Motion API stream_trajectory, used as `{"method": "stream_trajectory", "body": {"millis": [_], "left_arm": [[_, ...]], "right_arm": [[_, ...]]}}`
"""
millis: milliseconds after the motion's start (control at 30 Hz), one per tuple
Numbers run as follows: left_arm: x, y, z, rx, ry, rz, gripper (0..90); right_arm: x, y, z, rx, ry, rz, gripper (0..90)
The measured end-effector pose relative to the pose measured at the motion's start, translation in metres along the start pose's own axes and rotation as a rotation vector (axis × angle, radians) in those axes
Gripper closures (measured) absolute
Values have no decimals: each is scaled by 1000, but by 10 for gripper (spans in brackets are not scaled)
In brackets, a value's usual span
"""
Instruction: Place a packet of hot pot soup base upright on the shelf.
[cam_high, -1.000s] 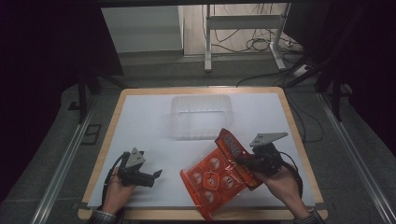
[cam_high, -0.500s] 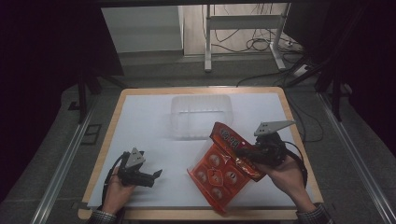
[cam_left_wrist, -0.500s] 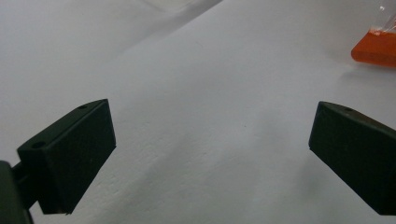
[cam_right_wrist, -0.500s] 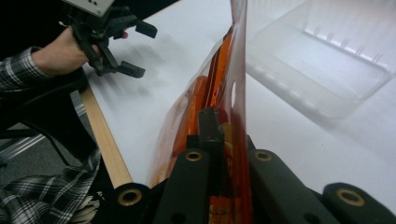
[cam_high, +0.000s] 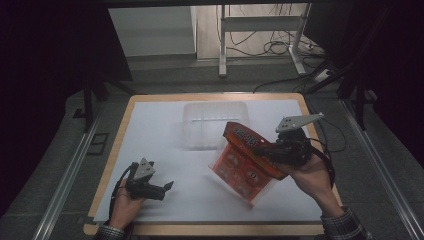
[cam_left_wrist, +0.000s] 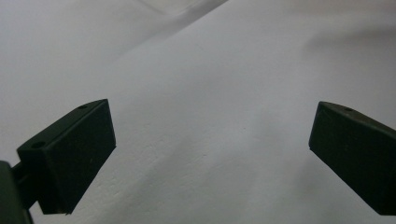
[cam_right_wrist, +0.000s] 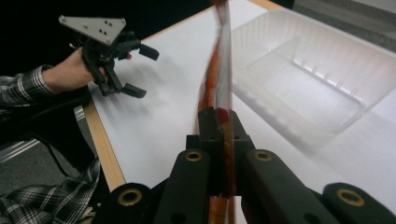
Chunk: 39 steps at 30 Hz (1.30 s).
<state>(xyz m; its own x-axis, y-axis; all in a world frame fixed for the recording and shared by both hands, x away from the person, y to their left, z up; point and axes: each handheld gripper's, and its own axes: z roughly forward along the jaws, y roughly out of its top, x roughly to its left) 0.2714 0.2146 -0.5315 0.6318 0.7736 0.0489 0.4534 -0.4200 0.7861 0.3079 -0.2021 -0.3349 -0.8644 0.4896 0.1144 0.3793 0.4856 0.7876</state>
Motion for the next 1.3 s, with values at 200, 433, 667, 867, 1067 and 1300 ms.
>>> {"method": "stream_trajectory", "body": {"millis": [200,433,667,867,1067,1300], "left_arm": [[0,0,0,1,1,-1,1],[0,0,1,3,1,-1,1],[0,0,1,2,0,-2,2],[0,0,0,3,0,-2,2],[1,0,0,1,1,-4,1],[1,0,0,1,-4,-11,2]], "right_arm": [[-6,11,-4,-1,-62,-18,890],[-24,19,-11,-22,-95,12,890],[-34,32,-16,-55,-81,37,890],[-41,46,-15,-58,-83,40,890],[-51,60,-13,-72,-86,51,890],[-64,75,-6,-78,-101,52,890]]}}
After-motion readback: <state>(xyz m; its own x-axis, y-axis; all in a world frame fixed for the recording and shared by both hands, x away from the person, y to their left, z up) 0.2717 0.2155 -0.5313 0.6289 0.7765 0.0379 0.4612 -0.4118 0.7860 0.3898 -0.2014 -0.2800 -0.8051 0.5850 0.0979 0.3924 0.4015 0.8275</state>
